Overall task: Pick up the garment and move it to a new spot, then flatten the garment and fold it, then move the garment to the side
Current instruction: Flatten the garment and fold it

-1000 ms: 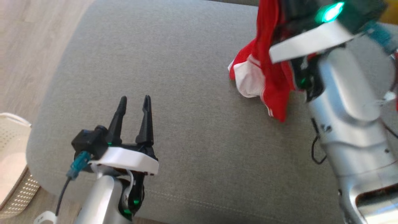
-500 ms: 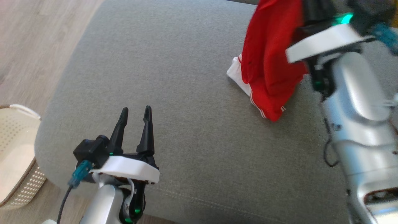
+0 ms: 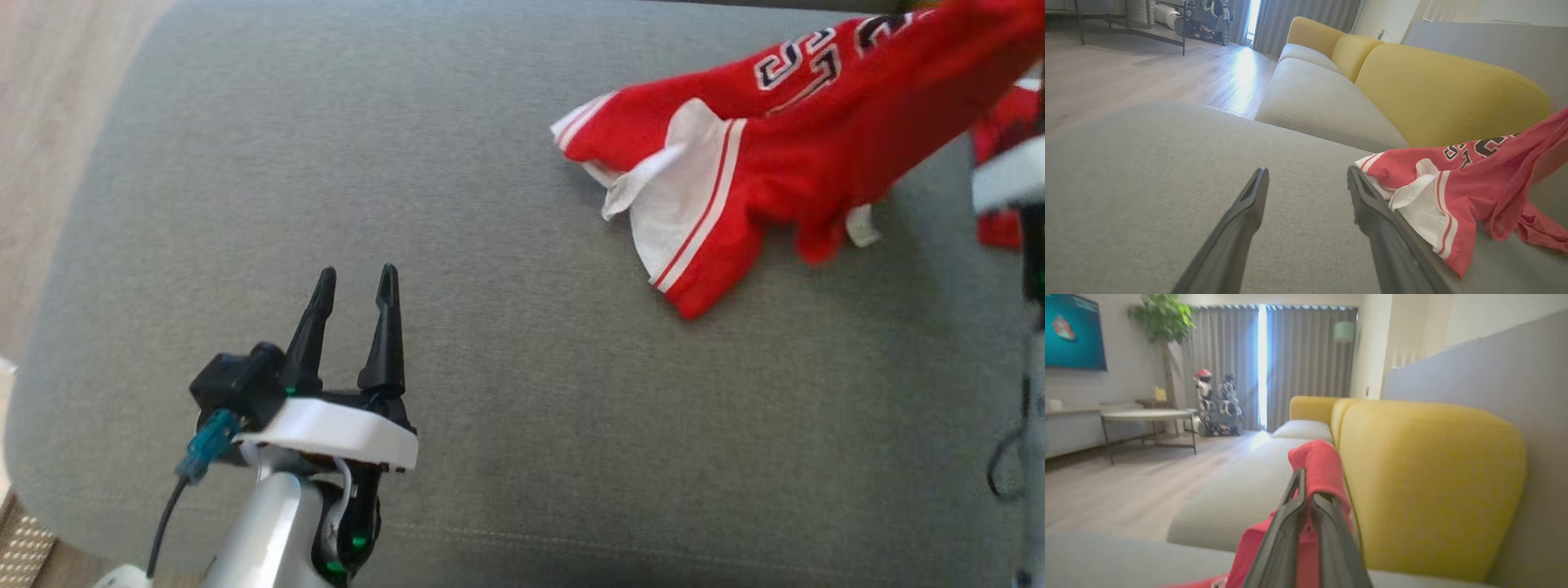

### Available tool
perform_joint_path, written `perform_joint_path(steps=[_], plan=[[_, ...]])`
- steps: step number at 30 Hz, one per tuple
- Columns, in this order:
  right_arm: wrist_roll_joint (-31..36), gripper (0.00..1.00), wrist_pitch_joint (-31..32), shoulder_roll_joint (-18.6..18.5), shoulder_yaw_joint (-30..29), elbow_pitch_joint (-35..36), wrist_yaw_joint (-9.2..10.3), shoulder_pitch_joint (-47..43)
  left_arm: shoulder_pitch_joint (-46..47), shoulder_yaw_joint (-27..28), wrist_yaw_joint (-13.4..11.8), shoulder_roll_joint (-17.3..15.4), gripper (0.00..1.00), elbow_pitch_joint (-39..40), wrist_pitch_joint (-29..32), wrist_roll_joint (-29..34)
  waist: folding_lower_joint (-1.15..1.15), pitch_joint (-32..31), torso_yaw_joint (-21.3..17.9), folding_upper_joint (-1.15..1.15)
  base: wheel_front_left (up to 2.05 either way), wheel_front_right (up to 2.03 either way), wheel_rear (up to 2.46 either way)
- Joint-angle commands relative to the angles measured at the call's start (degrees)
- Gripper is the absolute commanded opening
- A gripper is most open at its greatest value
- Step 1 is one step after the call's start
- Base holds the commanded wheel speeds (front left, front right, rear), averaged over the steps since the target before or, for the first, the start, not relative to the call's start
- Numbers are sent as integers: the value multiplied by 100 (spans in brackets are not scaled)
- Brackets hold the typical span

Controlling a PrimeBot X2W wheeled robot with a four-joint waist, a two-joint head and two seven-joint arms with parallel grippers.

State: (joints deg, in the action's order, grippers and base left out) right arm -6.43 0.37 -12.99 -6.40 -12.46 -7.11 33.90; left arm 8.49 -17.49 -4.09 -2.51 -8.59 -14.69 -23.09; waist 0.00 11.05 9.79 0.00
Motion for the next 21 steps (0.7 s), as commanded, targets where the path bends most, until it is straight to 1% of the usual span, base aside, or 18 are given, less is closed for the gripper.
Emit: perform_joint_path(steps=[1,5,6,7,9,11,13,17,21], plan=[[72,0,210,-37,-17,300,-37,-170,250,190,21,-37,100,197,-30,77,0,54,-145,0,0,0,0],[207,0,924,97,-393,420,-37,-867,279,196,25,-37,100,177,-30,92,0,82,-344,0,0,0,0],[311,38,1109,123,-488,378,-37,-1027,285,196,34,-37,100,167,-30,100,0,89,-394,0,0,0,0],[403,100,1235,169,-605,338,-37,-1154,293,188,47,-37,100,156,-30,112,0,94,-437,0,0,0,0],[599,100,1321,287,-798,294,-37,-1305,318,185,62,-37,100,144,-30,130,0,112,-527,0,0,0,0],[699,100,1321,341,-816,279,-37,-1360,334,194,63,-37,100,140,-30,138,0,118,-573,0,0,0,0],[727,100,1235,507,-799,284,-37,-1400,363,215,73,-37,100,133,-30,158,0,123,-668,0,0,0,0],[724,100,875,693,-662,405,-37,-1385,400,254,98,-37,100,117,-30,195,0,99,-841,0,0,0,0],[586,100,388,840,-338,647,-37,-1513,363,288,114,-37,100,107,-30,209,0,-15,-1002,0,0,0,0]])
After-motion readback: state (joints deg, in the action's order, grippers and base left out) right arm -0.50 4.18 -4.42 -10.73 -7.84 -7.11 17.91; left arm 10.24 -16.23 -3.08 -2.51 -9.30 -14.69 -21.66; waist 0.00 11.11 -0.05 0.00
